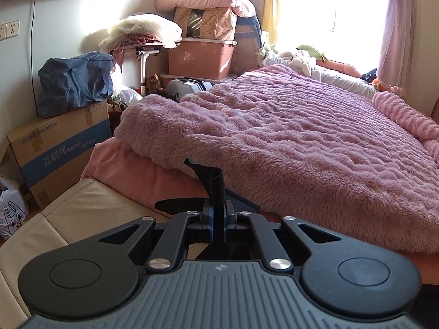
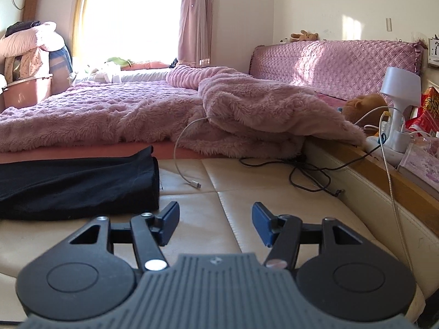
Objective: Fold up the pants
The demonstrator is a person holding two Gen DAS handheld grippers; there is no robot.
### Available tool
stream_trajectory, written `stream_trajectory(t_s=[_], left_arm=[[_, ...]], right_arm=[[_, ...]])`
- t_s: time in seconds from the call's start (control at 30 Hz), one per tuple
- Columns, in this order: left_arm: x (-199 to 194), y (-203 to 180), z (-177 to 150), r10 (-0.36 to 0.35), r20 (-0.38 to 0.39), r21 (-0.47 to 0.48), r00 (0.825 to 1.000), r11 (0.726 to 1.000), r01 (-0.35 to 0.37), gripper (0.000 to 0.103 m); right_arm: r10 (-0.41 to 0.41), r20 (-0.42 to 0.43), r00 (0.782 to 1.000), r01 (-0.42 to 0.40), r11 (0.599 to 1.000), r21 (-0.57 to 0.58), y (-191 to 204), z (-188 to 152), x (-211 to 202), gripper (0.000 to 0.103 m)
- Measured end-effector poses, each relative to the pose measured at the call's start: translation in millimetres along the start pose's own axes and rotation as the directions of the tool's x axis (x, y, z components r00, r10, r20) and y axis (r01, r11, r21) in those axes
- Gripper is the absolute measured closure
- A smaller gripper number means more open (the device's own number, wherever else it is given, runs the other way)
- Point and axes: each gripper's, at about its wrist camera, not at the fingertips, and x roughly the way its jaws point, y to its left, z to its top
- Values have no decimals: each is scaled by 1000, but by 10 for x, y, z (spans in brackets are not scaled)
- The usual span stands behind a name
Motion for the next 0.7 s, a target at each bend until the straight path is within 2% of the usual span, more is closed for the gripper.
stream_trajectory(t_s=[0.2,0.33,0.57,0.7], left_arm=[[2,-1,-1,-1,-1,1,1000,1000,1,97],[11,2,-4,-1,4,0,1000,1000,1,97],[93,-20,-36,1,-7,2,1000,1000,-1,97],[119,-22,-57,1,-12,4,1000,1000,-1,97]], right_arm=[[-7,10,1000,6,996,90,-22,-6,53,48],[-6,20,1000,2,983,183,-171,69,131,48],[35,-15,999,-33,990,134,-69,54,267,48],[6,-2,1000,-6,991,132,-76,38,285,48]])
